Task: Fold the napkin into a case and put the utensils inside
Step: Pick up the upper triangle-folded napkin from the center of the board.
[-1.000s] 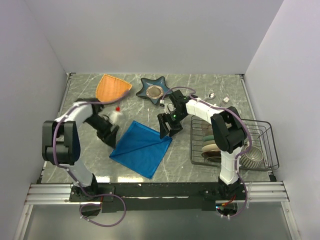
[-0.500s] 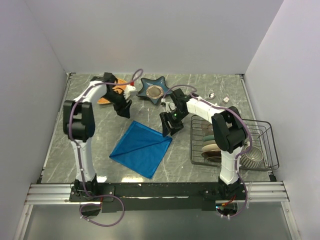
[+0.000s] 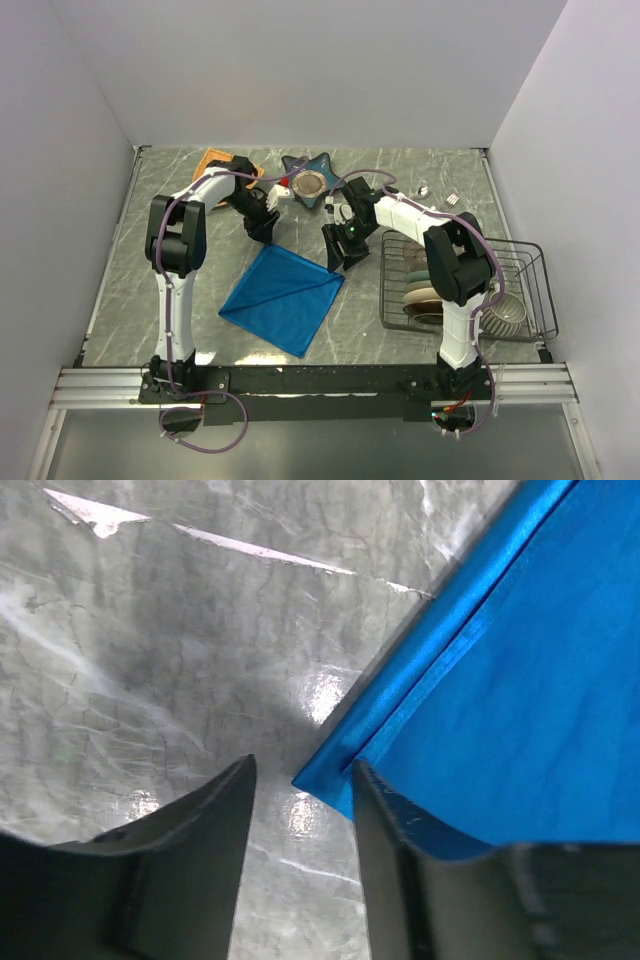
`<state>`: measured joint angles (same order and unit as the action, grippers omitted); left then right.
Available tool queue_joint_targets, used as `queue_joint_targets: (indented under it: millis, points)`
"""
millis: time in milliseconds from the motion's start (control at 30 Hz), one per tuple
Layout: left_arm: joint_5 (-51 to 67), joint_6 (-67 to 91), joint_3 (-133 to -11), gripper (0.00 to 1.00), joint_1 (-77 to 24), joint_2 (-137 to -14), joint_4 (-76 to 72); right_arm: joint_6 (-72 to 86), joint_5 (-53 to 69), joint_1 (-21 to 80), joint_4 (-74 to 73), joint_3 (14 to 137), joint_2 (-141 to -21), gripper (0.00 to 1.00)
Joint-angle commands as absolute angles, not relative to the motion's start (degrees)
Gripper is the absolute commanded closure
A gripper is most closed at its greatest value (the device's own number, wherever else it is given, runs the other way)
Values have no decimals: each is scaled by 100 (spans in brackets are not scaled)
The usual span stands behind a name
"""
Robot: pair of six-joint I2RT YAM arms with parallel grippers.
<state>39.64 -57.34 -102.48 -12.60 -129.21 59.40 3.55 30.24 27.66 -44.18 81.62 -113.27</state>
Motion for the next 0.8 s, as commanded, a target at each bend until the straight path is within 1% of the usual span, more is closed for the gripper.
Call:
queue_joint_targets:
  millis: [0,100,133,200,267,300,333,400,500,567,667,767]
  points:
    - [3999,-6213,-10415,56,-1309,-13060,6293,325,2918,2725,-4368,8270,-11320,38]
    - [3982,-6354,-10336,59,-1310,-13061,6398,290,2918,2716,-4368,8306,-11373,38]
    - [3964,-6381,-10310,63,-1310,-13052,6390,290,2935,2725,-4377,8332,-11399,38]
    - [3955,-6442,-10213,64,-1310,-13017,6425,290,2953,2716,-4359,8323,-11426,38]
    - [3999,-6373,-10187,59,-1310,-12982,6416,290,2988,2725,-4333,8314,-11426,38]
    - [4034,-6372,-10204,53,-1301,-12981,6442,299,2997,2716,-4324,8314,-11434,38]
    - [4147,-6372,-10248,51,-1292,-12999,6547,316,3014,2716,-4316,8306,-11452,38]
    - [4323,-6346,-10458,48,-1248,-13069,6679,334,3041,2716,-4307,8297,-11452,38]
    - [4649,-6328,-10836,48,-1195,-13306,7092,316,3050,2716,-4263,8253,-11470,38]
    - [4728,-6389,-10986,48,-1195,-13455,7268,316,3015,2716,-4228,8235,-11487,40]
    - [4659,-6302,-10829,52,-1204,-13413,7016,299,2962,2716,-4210,8262,-11557,41]
    - [4588,-6267,-10609,59,-1213,-13333,6812,264,2944,2725,-4201,8297,-11601,40]
